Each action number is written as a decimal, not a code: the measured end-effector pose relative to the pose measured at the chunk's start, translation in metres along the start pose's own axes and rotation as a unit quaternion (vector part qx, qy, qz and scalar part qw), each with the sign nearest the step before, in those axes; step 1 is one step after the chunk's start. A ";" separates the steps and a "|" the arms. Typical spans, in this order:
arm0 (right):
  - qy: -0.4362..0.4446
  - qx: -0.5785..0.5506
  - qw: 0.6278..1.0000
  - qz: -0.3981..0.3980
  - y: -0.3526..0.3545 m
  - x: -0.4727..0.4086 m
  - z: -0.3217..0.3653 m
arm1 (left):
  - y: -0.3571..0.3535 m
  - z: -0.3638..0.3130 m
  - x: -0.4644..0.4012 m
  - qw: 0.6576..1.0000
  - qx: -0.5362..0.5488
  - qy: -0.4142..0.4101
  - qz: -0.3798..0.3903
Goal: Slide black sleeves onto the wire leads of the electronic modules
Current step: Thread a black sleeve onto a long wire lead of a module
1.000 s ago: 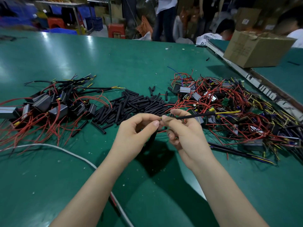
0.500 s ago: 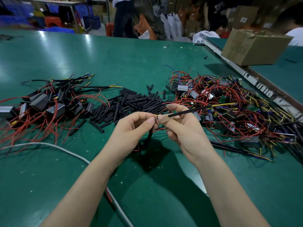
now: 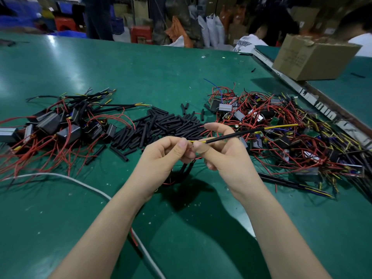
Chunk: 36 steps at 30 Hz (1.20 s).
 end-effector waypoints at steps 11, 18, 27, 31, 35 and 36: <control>-0.088 -0.091 0.989 -0.077 0.014 -0.005 -0.008 | -0.008 -0.004 0.010 0.972 -0.179 -0.077 0.133; -0.135 -0.162 0.976 -0.051 0.005 -0.002 -0.013 | -0.016 -0.010 0.013 0.909 -0.340 -0.242 -0.004; -0.167 -0.206 0.964 -0.023 0.003 -0.004 -0.016 | -0.012 -0.008 0.011 0.953 -0.247 -0.177 -0.001; -0.142 -0.165 0.975 -0.038 0.005 -0.005 -0.014 | -0.010 -0.003 0.006 0.976 -0.180 -0.127 0.000; -0.117 -0.133 0.983 -0.042 0.006 -0.005 -0.013 | -0.005 0.003 0.002 0.990 -0.117 -0.081 -0.022; -0.112 -0.129 0.984 -0.041 0.006 -0.005 -0.013 | -0.005 0.004 0.002 0.990 -0.113 -0.077 -0.022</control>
Point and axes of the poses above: each hand's wrist, its own x-axis away from the middle knuckle, its own y-axis out of the back of the hand, z = x × y, the point moved 6 cm from there along -x, towards the middle knuckle, and after that the axes turned 5 degrees about -z, right-handed, at the moved point
